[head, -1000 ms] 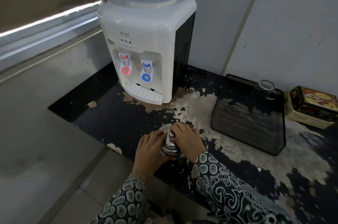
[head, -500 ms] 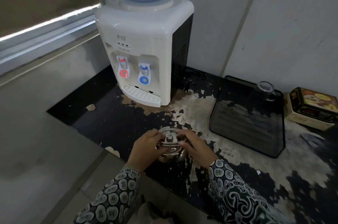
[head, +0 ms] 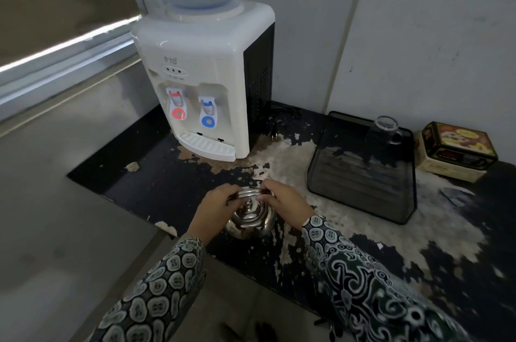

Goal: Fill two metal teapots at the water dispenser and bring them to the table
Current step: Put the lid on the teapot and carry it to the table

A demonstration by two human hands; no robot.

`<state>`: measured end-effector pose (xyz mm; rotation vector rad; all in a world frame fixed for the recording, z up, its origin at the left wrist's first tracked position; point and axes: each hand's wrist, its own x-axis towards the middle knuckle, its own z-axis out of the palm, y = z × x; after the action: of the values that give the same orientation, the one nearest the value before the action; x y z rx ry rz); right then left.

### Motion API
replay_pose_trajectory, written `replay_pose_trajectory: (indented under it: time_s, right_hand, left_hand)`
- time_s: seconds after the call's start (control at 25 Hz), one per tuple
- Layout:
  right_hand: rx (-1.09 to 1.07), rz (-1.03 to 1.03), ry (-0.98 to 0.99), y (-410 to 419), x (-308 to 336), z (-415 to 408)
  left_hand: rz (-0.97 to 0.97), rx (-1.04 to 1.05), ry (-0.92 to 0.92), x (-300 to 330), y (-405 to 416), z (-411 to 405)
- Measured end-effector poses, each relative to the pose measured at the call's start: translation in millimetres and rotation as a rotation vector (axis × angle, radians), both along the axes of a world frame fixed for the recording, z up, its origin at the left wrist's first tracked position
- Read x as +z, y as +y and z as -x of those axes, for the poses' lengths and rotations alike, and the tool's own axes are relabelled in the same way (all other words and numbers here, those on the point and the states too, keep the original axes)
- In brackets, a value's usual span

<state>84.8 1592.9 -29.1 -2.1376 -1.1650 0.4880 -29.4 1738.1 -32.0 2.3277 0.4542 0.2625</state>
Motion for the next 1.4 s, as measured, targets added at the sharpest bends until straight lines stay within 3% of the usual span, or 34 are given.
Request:
replay_pose_trajectory:
  time_s: [0.2,0.44,0.68,1.2,1.4]
  right_hand:
    - [0.071,0.074,-0.024,-10.5,14.8,12.8]
    - [0.015,-0.074,-0.014,-77.3,38.6,67.7]
    - [-0.115,-0.158,-0.003,-188.9,63.6,163.1]
    - [-0.455,-0.079,-0.035,-462.1,87.2,338.5]
    - [-0.535,-0.086,-0.075,-577.5,95.9,400.9]
  left_hand:
    - [0.079,-0.058,-0.009,9.7,-19.7,15.6]
    - [0.113,-0.130,-0.118,47.2,-80.8,62.7]
    - [0.194,-0.242,-0.166,67.9,-180.0,137.1]
    - [0.321,-0.676,-0.099,90.6,-422.6,248.3]
    - [0.342,-0.704,-0.128,97.2,-538.3,295.0]
